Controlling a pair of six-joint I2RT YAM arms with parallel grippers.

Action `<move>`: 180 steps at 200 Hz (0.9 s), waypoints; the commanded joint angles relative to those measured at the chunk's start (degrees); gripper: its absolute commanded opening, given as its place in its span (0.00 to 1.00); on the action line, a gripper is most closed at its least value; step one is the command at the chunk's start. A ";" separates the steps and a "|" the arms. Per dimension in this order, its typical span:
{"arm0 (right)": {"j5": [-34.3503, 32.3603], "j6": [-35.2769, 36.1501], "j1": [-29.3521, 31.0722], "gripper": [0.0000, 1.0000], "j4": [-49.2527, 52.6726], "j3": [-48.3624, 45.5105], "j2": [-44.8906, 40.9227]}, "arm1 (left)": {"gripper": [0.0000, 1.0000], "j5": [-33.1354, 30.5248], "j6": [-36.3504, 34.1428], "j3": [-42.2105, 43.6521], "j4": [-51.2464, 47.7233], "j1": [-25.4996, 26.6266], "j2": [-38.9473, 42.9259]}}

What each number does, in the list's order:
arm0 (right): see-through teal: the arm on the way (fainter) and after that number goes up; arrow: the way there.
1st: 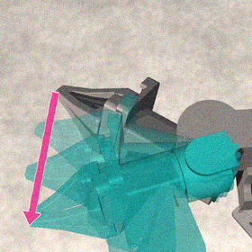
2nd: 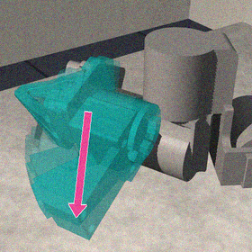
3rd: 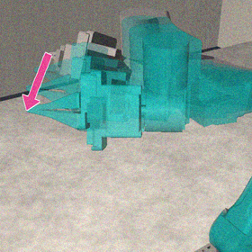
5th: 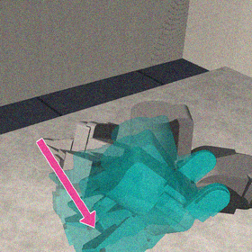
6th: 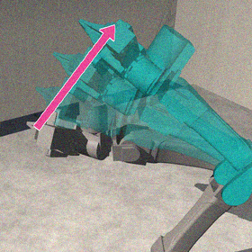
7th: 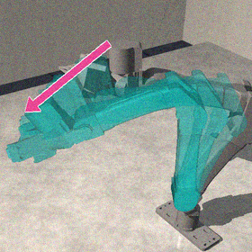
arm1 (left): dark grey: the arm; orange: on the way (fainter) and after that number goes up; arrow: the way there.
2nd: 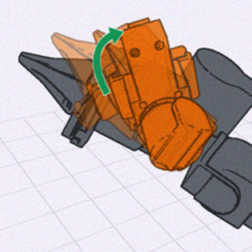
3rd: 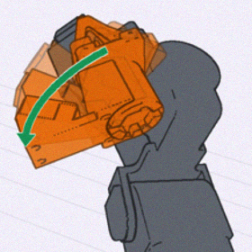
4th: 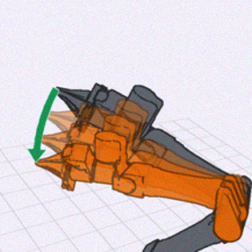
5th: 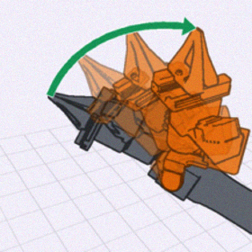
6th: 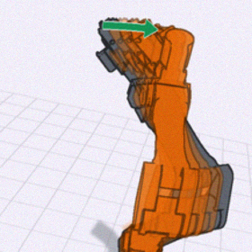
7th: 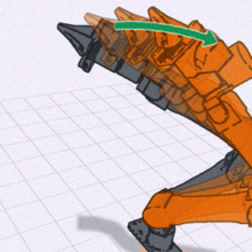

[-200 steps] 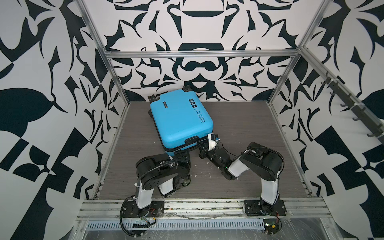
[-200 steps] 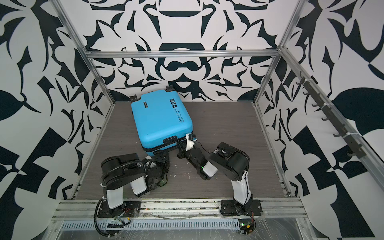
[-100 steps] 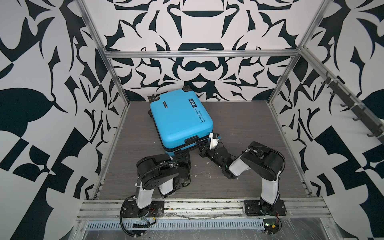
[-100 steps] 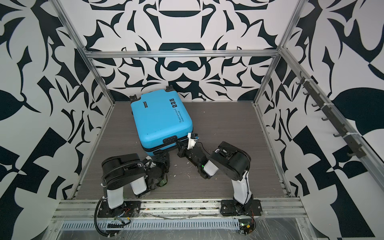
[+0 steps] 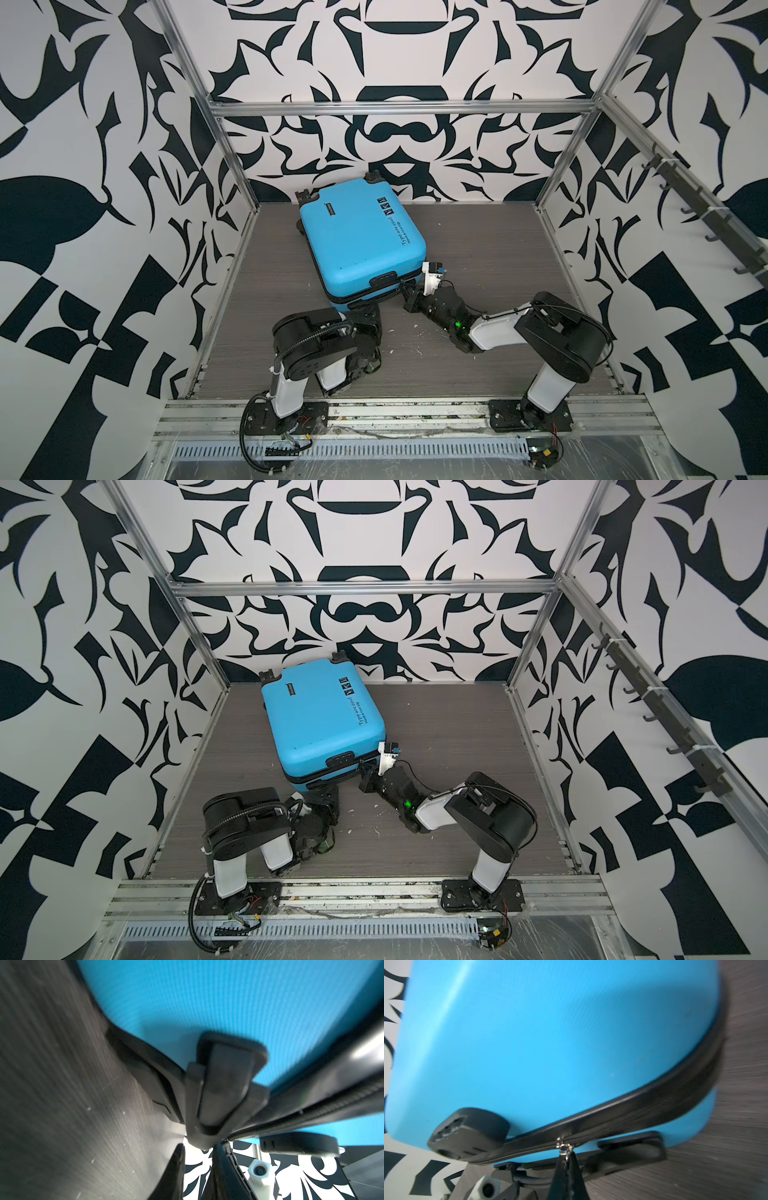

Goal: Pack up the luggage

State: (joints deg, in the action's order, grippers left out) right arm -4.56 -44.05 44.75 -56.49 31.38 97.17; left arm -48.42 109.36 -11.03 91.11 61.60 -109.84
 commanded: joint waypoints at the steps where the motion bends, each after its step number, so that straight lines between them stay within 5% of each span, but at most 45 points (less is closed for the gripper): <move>1: -5.82 1.90 -3.12 0.00 5.22 0.13 -2.32 | 0.22 1.04 0.85 3.12 -9.43 0.66 -2.46; 106: 4.27 4.03 -16.47 0.00 6.75 -1.98 -5.64 | 0.10 0.60 0.43 4.17 -9.42 1.19 -1.24; 180: 13.25 6.28 -15.92 0.00 8.19 -2.31 -8.10 | 0.58 1.92 -19.13 -0.07 -11.75 4.43 11.16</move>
State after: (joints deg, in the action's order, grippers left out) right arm 4.56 -39.68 28.36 -50.17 29.74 91.90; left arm -46.26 99.48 -8.93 80.93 64.51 -103.33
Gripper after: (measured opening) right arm 0.047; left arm 0.519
